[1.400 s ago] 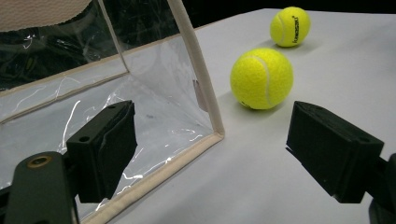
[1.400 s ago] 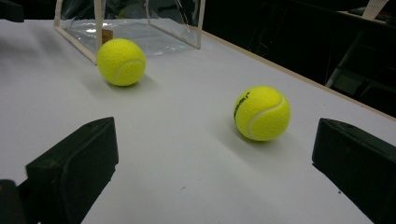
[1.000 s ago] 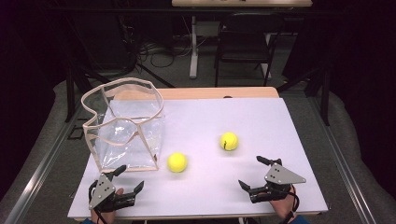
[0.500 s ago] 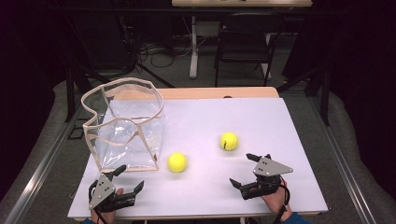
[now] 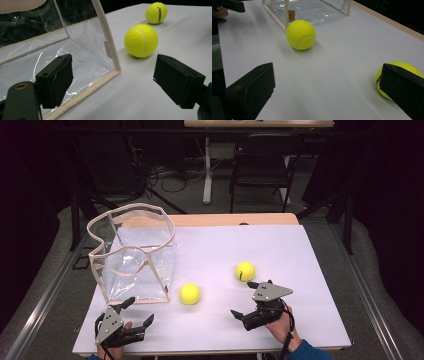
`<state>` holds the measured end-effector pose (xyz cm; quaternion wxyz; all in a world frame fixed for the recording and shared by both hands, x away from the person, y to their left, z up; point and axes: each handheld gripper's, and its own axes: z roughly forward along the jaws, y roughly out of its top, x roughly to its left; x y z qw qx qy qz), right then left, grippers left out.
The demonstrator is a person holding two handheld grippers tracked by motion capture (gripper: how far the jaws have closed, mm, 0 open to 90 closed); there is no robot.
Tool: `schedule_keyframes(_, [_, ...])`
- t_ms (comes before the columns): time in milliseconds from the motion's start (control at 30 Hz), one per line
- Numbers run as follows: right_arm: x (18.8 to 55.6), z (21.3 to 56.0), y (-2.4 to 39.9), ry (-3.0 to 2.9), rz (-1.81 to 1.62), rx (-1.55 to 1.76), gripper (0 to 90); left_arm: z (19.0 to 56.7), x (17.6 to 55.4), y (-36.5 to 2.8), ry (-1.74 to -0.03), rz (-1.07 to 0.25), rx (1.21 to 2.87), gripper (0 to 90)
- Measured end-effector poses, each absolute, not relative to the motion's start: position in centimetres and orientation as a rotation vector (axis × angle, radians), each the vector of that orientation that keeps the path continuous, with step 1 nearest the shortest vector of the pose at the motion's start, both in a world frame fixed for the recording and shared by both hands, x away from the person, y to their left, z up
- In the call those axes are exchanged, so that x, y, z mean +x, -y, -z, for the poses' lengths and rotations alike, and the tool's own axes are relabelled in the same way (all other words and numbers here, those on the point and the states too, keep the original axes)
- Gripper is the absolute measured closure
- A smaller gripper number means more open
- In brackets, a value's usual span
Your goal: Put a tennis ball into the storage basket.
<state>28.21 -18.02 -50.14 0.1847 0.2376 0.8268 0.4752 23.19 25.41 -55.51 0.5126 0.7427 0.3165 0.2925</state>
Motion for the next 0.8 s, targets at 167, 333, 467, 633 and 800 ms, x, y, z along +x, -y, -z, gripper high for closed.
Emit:
schedule_keyframes(167, [28.7,50.1,17.2,-2.359,-1.332,0.67,0.0,55.5,23.2,-25.4,-0.759,-0.701,1.789,15.8])
schedule_keyframes(333, [29.3,50.0,16.2,-2.388,-1.32,0.666,0.0,55.5,23.2,-25.4,-0.758,-0.703,1.788,15.8])
schedule_keyframes(467, [29.6,49.9,15.5,-2.407,-1.32,0.652,0.0,55.5,23.2,-25.4,-0.759,-0.703,1.786,15.8])
schedule_keyframes(633, [30.1,49.8,14.4,-2.436,-1.303,0.642,0.0,55.5,23.2,-25.4,-0.761,-0.702,1.784,15.8])
schedule_keyframes(800, [30.7,49.9,13.4,-2.463,-1.295,0.631,0.0,55.5,23.2,-25.4,-0.758,-0.702,1.786,15.8])
